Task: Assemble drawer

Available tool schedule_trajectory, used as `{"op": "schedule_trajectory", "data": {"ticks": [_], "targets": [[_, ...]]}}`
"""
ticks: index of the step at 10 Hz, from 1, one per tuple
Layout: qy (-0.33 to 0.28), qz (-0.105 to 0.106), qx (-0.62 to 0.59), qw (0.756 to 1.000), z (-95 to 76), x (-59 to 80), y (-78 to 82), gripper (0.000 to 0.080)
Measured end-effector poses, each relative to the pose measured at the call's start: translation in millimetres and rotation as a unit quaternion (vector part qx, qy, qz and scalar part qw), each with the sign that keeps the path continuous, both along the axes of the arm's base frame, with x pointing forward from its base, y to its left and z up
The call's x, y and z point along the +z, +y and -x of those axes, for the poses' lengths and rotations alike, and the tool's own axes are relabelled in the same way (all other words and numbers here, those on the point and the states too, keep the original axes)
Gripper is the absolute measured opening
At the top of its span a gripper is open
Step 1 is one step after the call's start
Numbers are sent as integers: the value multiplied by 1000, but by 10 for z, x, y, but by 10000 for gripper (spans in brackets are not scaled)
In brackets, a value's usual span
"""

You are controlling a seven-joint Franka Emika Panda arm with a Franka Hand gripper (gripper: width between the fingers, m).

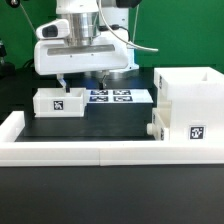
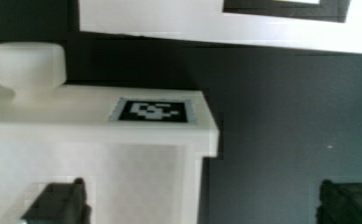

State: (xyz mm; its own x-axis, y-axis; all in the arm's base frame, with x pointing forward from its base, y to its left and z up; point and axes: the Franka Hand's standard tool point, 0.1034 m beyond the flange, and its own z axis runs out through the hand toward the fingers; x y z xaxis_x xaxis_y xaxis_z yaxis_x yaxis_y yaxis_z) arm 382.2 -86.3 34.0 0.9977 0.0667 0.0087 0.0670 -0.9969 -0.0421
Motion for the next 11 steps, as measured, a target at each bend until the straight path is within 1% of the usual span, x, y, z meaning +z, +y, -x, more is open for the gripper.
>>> {"op": "schedule_trajectory", "data": {"ticks": [2,4,7,9,10,11], "targets": [[0,0,-4,1000,23,-145,4,648],[6,-2,-4,1000,58,-241,39,648],[-2,1,1,1000,54,-282,37,648],[-2,1,2,1000,56,-285,41,648],[-2,1,2,1000,57,-285,41,540],[-2,1,2,1000,57,-285,41,405]]}}
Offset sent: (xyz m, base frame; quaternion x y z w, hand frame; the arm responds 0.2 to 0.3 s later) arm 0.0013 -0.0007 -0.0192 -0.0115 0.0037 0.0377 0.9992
